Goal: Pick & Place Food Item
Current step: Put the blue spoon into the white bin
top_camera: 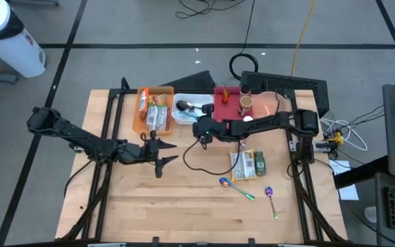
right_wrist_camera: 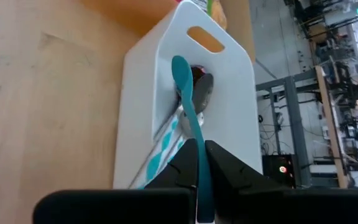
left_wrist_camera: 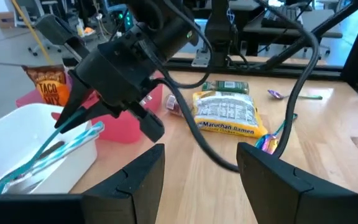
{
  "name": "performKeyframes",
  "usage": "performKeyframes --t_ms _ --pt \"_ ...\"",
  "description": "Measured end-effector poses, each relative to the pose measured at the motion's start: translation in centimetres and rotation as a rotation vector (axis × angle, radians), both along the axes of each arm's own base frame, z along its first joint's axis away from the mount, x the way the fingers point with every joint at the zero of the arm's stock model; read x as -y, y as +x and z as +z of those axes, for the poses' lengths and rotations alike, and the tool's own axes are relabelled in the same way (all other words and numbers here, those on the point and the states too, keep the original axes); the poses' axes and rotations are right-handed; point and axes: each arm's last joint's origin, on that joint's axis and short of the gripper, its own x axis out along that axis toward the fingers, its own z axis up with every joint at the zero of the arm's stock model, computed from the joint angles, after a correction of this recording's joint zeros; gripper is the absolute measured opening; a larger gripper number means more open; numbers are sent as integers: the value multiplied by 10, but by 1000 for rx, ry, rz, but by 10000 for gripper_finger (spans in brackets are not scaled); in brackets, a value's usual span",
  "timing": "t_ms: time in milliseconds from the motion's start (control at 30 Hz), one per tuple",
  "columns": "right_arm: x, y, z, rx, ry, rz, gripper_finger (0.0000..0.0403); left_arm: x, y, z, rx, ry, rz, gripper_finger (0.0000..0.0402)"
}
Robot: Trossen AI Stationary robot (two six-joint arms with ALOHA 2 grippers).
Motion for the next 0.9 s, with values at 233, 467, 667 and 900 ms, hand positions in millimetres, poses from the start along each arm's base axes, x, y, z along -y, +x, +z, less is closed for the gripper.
performKeyframes --t_ms 233,467,667,900 --pt "-1 0 -1 0 26 9 22 0 0 -1 -10 -14 3 209" --pt "-1 0 -1 -16 6 25 67 0 0 -1 -10 -18 5 209" --pt "-1 -2 4 -11 2 28 131 0 0 -2 -17 -17 5 209" --pt "-19 -9 30 37 10 58 190 0 -1 -4 -33 -32 10 209"
